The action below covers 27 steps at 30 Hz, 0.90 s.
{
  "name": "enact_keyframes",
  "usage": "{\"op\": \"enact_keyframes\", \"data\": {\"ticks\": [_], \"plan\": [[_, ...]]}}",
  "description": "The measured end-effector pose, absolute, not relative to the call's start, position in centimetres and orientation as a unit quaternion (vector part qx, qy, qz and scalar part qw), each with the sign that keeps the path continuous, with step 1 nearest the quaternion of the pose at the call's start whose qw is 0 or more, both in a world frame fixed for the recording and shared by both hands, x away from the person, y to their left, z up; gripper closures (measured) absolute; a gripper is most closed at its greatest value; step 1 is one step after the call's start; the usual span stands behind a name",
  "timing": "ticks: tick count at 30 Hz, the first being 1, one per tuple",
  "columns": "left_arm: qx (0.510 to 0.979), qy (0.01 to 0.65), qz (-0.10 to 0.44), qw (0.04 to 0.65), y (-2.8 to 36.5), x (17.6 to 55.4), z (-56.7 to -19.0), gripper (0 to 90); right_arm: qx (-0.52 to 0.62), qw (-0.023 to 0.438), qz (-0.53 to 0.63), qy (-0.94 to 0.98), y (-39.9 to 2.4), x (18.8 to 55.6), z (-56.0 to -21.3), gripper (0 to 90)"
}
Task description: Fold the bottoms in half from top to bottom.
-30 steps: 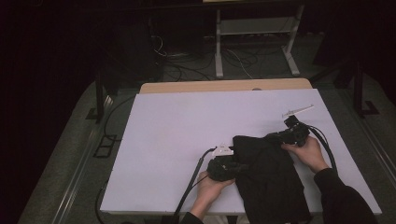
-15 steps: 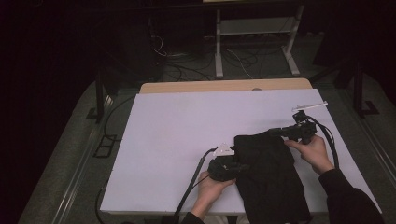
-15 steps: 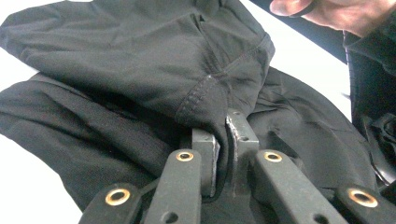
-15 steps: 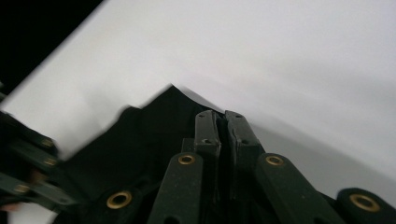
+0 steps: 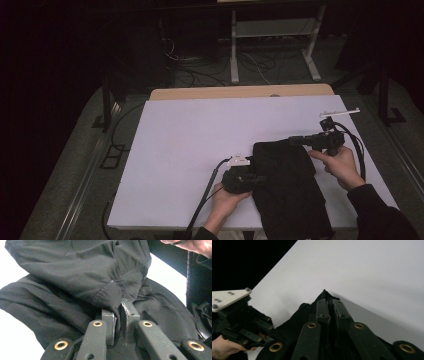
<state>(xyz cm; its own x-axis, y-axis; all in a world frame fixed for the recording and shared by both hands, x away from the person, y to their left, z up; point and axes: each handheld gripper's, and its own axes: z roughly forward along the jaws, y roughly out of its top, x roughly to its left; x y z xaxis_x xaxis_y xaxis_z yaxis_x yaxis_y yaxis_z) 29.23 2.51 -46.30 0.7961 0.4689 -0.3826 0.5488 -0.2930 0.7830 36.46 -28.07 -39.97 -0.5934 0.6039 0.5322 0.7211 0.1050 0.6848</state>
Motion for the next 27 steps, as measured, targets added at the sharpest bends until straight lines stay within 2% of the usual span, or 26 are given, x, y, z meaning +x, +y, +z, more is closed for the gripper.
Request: {"op": "enact_keyframes", "data": {"ticks": [7,13,16,18,27], "plan": [[0.796,0.322,-0.058,0.510,2.6,29.3,-46.0,77.1,-0.444,0.070,-0.502,-0.739,-27.4,35.5,-39.7,82.9],[0.794,0.321,-0.043,0.514,2.9,29.2,-45.2,64.8,-0.445,0.076,-0.503,-0.737,-27.0,34.9,-39.8,82.9],[0.793,0.326,-0.026,0.513,3.1,29.2,-44.9,54.0,-0.441,0.078,-0.504,-0.738,-27.0,34.5,-39.7,82.9],[0.786,0.340,-0.034,0.516,3.3,29.4,-44.7,47.6,-0.437,0.078,-0.503,-0.741,-26.9,34.2,-39.6,82.9],[0.770,0.352,-0.044,0.531,3.8,29.9,-44.5,35.0,-0.429,0.082,-0.504,-0.745,-27.1,33.1,-39.6,82.9]]}}
